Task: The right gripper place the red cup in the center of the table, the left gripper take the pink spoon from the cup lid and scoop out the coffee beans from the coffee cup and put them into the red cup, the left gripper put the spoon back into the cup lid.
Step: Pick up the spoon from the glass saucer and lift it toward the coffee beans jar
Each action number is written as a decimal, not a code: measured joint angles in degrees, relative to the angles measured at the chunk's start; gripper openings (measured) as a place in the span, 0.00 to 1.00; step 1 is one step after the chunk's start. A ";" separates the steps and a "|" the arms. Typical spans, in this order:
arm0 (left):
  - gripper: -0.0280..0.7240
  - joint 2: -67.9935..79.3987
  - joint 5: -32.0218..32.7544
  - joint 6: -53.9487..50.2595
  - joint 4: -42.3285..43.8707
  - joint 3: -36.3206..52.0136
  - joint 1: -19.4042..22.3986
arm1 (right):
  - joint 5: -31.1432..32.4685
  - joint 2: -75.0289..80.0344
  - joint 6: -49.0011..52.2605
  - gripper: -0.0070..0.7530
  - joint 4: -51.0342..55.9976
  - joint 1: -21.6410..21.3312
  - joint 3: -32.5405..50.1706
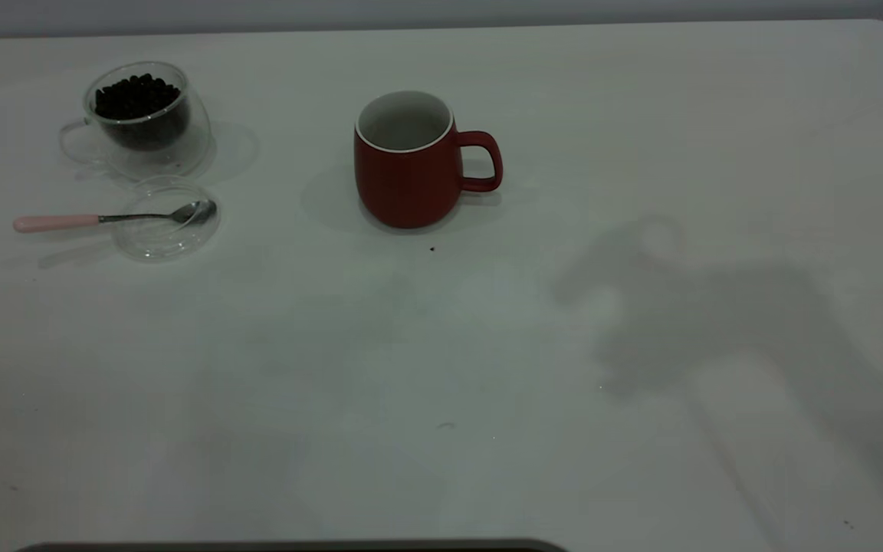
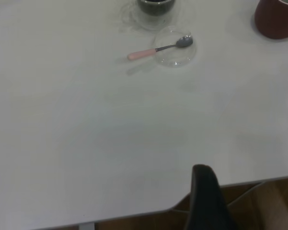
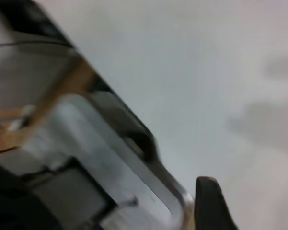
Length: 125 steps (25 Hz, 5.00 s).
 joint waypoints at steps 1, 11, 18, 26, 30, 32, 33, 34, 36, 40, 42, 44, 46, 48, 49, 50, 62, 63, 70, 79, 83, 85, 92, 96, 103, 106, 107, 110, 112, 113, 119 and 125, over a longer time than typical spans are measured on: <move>0.72 0.00 0.00 0.00 0.00 0.00 0.00 | 0.28 -3.70 4.14 0.58 -2.95 -0.02 2.53; 0.72 0.00 0.00 0.00 0.00 0.00 0.00 | 1.19 -38.68 22.23 0.57 -18.21 -2.11 35.26; 0.72 0.00 0.00 0.00 0.00 0.00 0.00 | -4.71 -59.58 22.65 0.57 -18.83 -9.89 47.38; 0.72 0.00 0.00 0.00 0.00 0.00 0.00 | -5.12 -76.76 23.98 0.57 -19.22 -14.63 47.59; 0.72 0.00 0.00 0.00 0.00 0.00 0.00 | -5.02 -84.89 24.05 0.57 -19.29 -16.84 47.59; 0.72 0.00 0.00 0.00 0.00 0.00 0.00 | -4.95 -88.38 24.05 0.57 -19.29 -16.98 47.59; 0.72 0.00 0.00 -0.05 0.00 0.00 0.00 | -4.77 -89.79 24.05 0.57 -19.29 -16.98 47.59; 0.72 0.00 0.00 -0.05 0.00 0.00 0.00 | -4.67 -90.36 24.05 0.57 -19.29 -16.98 47.59; 0.72 0.00 0.00 -0.05 0.00 0.00 0.00 | -4.62 -90.46 24.05 0.56 -19.29 -16.98 47.59; 0.72 0.00 0.00 -0.11 0.00 0.00 0.00 | -4.62 -90.48 24.05 0.56 -19.29 -16.98 47.59; 0.72 0.00 0.00 -0.16 0.00 0.00 0.00 | -4.62 -90.48 24.05 0.56 -19.29 -16.98 47.59; 0.72 0.00 0.00 -0.16 0.00 0.00 0.00 | -4.62 -90.48 24.05 0.56 -19.29 -16.98 47.59; 0.72 0.00 0.00 -0.16 0.00 0.00 0.00 | -4.62 -90.48 24.05 0.56 -19.29 -16.98 47.59; 0.72 0.00 0.00 -0.16 0.00 0.00 0.00 | -4.62 -90.48 24.05 0.56 -19.29 -16.98 47.59; 0.72 0.00 0.00 -0.16 0.00 0.00 0.00 | -4.62 -90.48 24.05 0.56 -19.29 -16.98 47.59; 0.72 0.00 0.00 -0.16 0.00 0.00 0.00 | -4.62 -90.48 24.05 0.56 -19.29 -16.98 47.59; 0.72 6.04 -0.08 -2.02 0.00 -0.07 0.00 | -4.62 -90.48 24.05 0.56 -19.29 -17.04 47.59; 0.72 9.72 -0.57 -2.36 0.00 -0.30 0.00 | -4.62 -90.48 24.05 0.56 -19.29 -17.04 47.59; 0.72 38.27 -16.55 -9.19 0.66 -4.67 0.00 | -4.62 -90.48 24.05 0.56 -19.29 -17.04 47.59; 0.72 70.38 -28.60 -11.37 2.33 -17.95 5.58 | -4.60 -90.48 24.05 0.56 -19.29 -17.04 47.59; 0.72 81.05 -29.70 -11.09 -0.73 -23.81 13.91 | -4.60 -90.48 24.05 0.56 -19.29 -17.04 47.59; 0.72 86.62 -30.89 -9.14 -4.02 -25.24 17.69 | -4.60 -90.48 24.05 0.56 -19.29 -17.04 47.59; 0.72 105.37 -28.95 8.79 -22.24 -30.42 31.26 | -4.60 -90.48 24.05 0.56 -19.29 -17.04 47.59; 0.72 113.36 -25.04 26.70 -34.95 -32.82 38.83 | -4.60 -90.48 24.05 0.56 -19.29 -17.04 47.59; 0.72 125.81 -22.28 58.16 -50.88 -33.17 44.35 | -4.60 -90.48 24.05 0.56 -19.29 -17.04 47.59; 0.72 128.70 -24.81 65.06 -56.13 -33.68 44.35 | -4.60 -90.48 24.05 0.56 -19.29 -17.04 47.59; 0.72 128.97 -24.87 66.38 -58.02 -33.70 44.35 | -4.60 -90.48 24.05 0.56 -19.29 -17.04 47.59; 0.72 129.04 -24.56 70.78 -61.27 -34.23 44.06 | -4.60 -90.48 24.05 0.56 -19.29 -17.04 47.59; 0.74 129.38 -23.15 71.65 -61.98 -35.52 43.79 | -4.60 -90.48 24.05 0.56 -19.29 -17.04 47.59; 0.75 129.79 -21.80 71.65 -62.34 -36.42 43.72 | -4.60 -90.48 24.05 0.56 -19.29 -17.04 47.59; 0.82 133.72 -16.43 68.45 -63.33 -40.60 43.39 | -4.55 -90.48 24.05 0.56 -19.29 -17.04 47.59; 0.82 136.84 -16.50 70.00 -65.22 -41.20 41.27 | -4.55 -90.48 24.05 0.56 -19.29 -17.04 47.59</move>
